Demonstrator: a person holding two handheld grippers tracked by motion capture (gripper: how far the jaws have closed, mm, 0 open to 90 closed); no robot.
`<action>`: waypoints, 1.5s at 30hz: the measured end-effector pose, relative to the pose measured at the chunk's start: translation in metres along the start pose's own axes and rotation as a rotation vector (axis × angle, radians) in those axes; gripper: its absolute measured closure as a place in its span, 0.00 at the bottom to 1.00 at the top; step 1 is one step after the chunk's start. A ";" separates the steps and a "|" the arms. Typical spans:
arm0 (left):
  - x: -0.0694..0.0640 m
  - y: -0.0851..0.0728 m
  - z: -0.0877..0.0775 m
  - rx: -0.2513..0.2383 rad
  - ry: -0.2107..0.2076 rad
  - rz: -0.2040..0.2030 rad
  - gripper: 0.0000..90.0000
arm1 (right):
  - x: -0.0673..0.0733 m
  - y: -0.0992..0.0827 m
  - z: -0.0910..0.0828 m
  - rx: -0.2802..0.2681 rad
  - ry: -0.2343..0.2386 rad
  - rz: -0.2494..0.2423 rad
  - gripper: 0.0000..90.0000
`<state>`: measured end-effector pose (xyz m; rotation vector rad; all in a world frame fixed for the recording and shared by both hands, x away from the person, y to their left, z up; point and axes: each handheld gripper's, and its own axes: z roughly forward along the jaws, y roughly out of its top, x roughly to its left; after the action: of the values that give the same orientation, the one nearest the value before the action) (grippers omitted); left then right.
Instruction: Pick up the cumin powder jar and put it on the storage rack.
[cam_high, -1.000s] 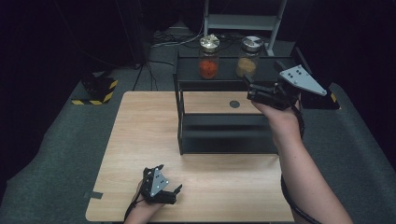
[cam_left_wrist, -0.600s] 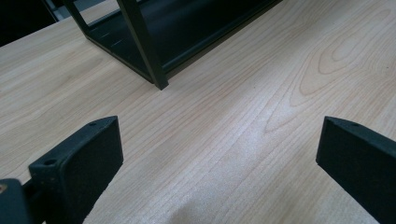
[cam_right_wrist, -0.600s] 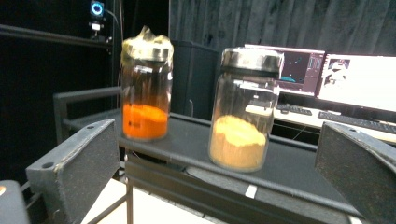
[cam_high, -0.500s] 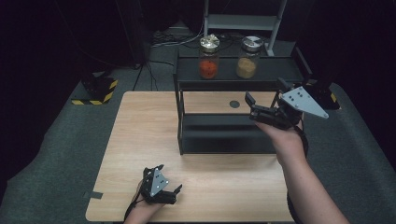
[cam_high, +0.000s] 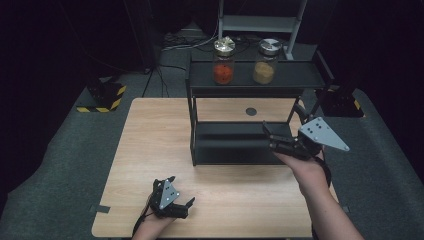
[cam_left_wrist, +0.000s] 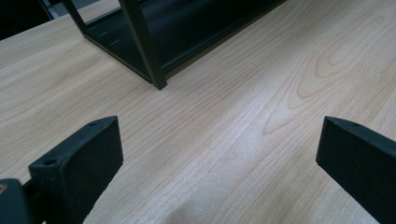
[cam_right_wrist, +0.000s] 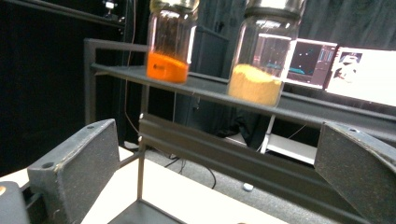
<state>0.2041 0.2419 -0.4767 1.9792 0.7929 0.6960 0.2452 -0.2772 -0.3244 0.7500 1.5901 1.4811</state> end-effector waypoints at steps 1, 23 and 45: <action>0.000 0.000 0.000 0.000 0.000 0.002 0.01 | 0.002 -0.003 -0.003 0.002 0.002 -0.004 0.00; -0.005 0.001 0.000 0.006 0.011 0.033 0.01 | 0.026 -0.067 -0.029 0.150 0.013 -0.020 0.00; -0.010 0.002 0.000 0.012 0.032 0.035 0.01 | 0.033 -0.146 -0.041 0.392 -0.021 -0.021 0.00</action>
<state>0.1982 0.2334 -0.4769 2.0009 0.7846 0.7463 0.2091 -0.2879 -0.4748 0.9585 1.8920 1.1531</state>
